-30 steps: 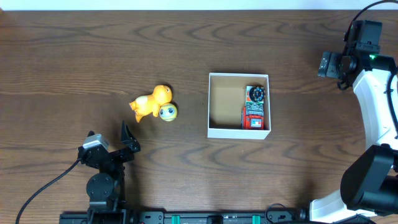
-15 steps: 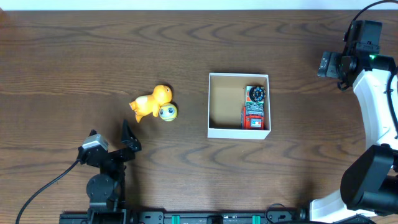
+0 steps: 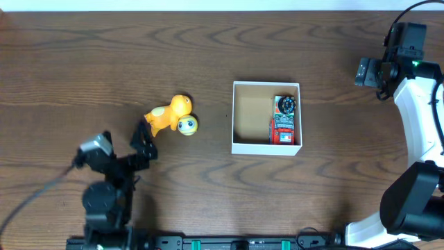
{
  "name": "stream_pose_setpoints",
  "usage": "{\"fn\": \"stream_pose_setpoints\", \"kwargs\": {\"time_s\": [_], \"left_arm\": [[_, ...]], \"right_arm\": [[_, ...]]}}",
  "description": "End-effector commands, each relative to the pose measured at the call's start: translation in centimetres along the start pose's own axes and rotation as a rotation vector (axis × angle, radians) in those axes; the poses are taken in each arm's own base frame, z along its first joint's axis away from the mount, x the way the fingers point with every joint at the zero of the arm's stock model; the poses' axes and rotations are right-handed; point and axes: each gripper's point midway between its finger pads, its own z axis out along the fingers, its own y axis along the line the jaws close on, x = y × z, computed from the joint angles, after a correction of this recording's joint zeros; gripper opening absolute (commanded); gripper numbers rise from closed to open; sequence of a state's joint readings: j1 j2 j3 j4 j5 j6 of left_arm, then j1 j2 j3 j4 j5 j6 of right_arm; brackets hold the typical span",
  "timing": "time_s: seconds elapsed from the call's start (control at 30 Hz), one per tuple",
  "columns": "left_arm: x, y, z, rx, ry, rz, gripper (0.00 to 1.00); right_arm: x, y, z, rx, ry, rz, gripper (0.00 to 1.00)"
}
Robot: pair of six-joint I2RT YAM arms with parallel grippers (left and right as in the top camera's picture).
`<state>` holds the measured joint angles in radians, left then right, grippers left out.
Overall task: Pack container
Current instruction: 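Move left gripper over the orange dinosaur and grasp it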
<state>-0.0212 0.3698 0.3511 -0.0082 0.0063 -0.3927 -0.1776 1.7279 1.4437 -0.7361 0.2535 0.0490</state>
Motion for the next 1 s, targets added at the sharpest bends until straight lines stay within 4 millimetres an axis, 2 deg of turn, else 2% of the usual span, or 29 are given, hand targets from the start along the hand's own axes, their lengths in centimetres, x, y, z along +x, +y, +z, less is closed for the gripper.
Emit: {"fn": "stream_pose_setpoints", "kwargs": {"time_s": [0.0, 0.13, 0.23, 0.37, 0.47, 0.6, 0.73, 0.83, 0.97], "left_arm": [[-2.3, -1.9, 2.0, -0.001, 0.083, 0.009, 0.98], [-3.1, -3.5, 6.1, -0.01, 0.237, 0.094, 0.98], [-2.5, -4.6, 9.6, 0.02, 0.361, 0.171, 0.98], [-0.4, -5.4, 13.8, 0.07, 0.521, 0.324, 0.98], [2.3, -5.9, 15.9, 0.134, 0.614, 0.516, 0.98], [7.1, -6.0, 17.2, 0.239, 0.722, 0.746, 0.98], [10.8, -5.6, 17.8, 0.272, 0.811, 0.76, 0.98], [12.7, -4.9, 17.8, 0.271, 0.866, 0.754, 0.98], [13.8, -4.4, 18.0, 0.267, 0.896, 0.751, 0.98]], "right_arm": [[-0.5, -0.2, 0.1, 0.004, -0.008, 0.024, 0.99], [-0.5, -0.2, 0.1, 0.004, -0.008, 0.024, 0.99], [-0.5, -0.2, 0.1, 0.004, -0.008, 0.024, 0.99], [-0.5, -0.2, 0.1, 0.004, -0.008, 0.024, 0.99], [-0.5, -0.2, 0.1, 0.004, -0.008, 0.024, 0.99], [-0.5, -0.2, 0.1, 0.004, -0.008, 0.024, 0.99], [-0.5, -0.2, 0.1, 0.004, -0.008, 0.024, 0.99], [-0.5, -0.2, 0.1, 0.004, -0.008, 0.024, 0.99], [-0.5, -0.2, 0.1, 0.004, -0.008, 0.024, 0.99]]}}
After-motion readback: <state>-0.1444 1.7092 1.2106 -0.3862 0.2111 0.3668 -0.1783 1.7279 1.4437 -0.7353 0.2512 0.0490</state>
